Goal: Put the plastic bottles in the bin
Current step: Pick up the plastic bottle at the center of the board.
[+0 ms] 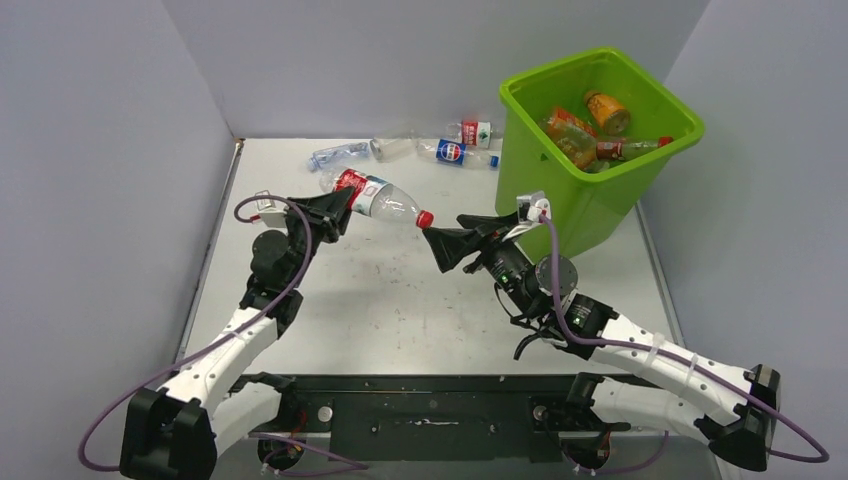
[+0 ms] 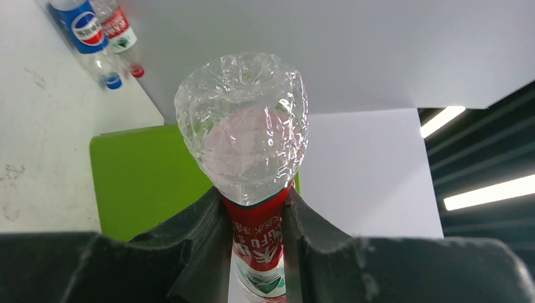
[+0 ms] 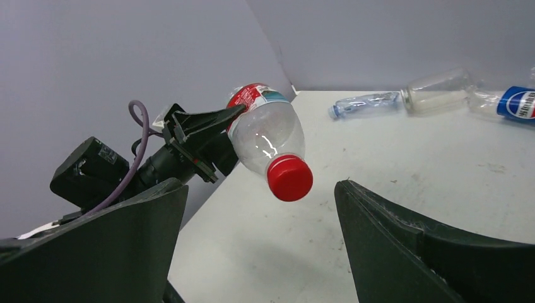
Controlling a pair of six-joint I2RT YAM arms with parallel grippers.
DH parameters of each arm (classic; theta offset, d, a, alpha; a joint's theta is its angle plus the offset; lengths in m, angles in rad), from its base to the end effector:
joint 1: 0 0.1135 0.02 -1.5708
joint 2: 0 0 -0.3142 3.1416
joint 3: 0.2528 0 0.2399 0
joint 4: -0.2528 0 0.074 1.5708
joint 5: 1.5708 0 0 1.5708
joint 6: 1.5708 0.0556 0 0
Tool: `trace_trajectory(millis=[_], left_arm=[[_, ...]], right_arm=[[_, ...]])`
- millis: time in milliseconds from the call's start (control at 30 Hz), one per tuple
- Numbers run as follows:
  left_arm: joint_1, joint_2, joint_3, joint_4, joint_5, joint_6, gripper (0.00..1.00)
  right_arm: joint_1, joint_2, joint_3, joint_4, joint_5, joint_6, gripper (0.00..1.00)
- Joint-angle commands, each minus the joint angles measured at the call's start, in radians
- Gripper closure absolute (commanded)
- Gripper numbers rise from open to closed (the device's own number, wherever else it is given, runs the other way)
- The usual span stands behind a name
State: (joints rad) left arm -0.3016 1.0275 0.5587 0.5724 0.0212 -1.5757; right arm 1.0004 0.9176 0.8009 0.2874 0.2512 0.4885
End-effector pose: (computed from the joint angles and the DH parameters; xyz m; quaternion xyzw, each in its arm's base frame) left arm 0.2105 -0.0667 0.3444 -0.3919 0.5429 -0.6034 0.4331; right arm 0.1157 0.1548 0.4173 -0.0691 0.6426 0.4548 0.6127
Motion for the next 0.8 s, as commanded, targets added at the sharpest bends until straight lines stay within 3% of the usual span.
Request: trace_trajectory(millis=[0,167,267,667,767], left_arm=[[-0.031,-0.11,0.0,0.038,0.007,-0.002,0.97],[-0.039,-0.164,0.004,0.007,0.008,0.009,0.97],[-0.042,-0.171,-0.001,0.003,0.012,0.008,0.97],[-0.071,-0.198,-0.006,-0.003,0.009,0.014,0.97],[-0.076,-0.209,-0.007,-0.009,0.013,0.021,0.95]], right_arm=[[-0.007,0.039,0.012,0.125,-0.067,0.073,0.1],[-0.004,0.079,-0.001,0.173,-0.109,0.127,0.08],[-0.003,0.092,-0.009,0.187,-0.108,0.143,0.0],[-0.009,0.153,-0.002,0.242,-0.162,0.192,0.55],[-0.011,0.149,-0.001,0.242,-0.164,0.187,0.83]])
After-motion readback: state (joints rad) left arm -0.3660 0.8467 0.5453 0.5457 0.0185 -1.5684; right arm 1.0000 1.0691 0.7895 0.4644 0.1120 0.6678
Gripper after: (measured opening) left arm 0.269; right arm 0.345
